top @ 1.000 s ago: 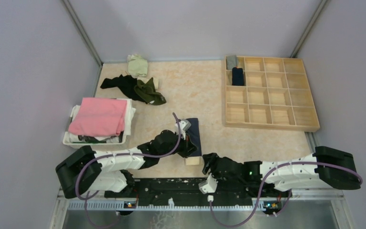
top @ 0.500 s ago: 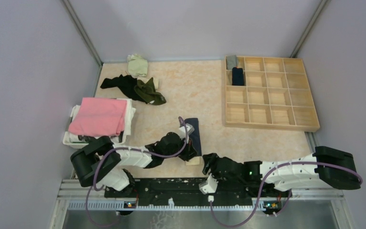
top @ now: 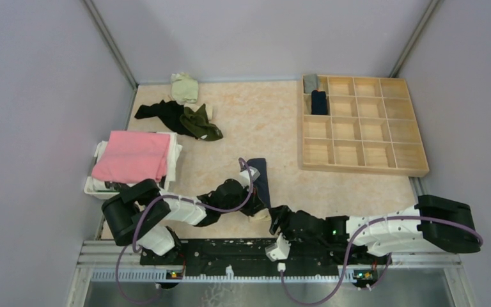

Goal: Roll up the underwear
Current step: Fold the underwear at the center of the board.

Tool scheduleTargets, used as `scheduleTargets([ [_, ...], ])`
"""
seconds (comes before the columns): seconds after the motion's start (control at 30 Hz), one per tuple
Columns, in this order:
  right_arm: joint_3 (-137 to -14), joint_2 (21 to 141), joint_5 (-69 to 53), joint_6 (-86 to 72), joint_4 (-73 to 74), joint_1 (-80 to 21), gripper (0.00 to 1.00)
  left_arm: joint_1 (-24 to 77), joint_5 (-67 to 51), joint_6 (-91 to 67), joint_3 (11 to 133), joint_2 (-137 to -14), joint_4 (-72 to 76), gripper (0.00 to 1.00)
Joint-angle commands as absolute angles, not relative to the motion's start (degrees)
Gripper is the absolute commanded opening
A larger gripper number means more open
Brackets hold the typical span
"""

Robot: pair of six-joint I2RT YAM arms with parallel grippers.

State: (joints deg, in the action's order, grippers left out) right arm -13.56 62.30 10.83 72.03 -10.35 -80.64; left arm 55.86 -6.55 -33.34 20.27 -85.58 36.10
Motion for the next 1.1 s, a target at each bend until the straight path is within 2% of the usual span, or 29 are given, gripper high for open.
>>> scheduleTargets([
  [0.0,-15.6,63.3,9.4,71.9,-15.9,-81.4,0.64,55.7,-5.2,-33.5,19.0,-86.7,38.4,0.0],
  [0.5,-15.9,69.7,8.5,72.3,-21.2,-81.4,0.7,55.7,-5.9,-33.1,19.8,-86.5,37.5,0.0],
  [0.83,-16.4,74.6,9.3,74.2,-19.7,-81.1,0.62,55.7,-6.4,-32.9,20.0,-86.5,37.0,0.0],
  [1.07,-16.4,75.9,9.4,74.9,-18.1,-80.6,0.6,55.7,-6.5,-33.0,20.2,-86.7,37.1,0.0],
])
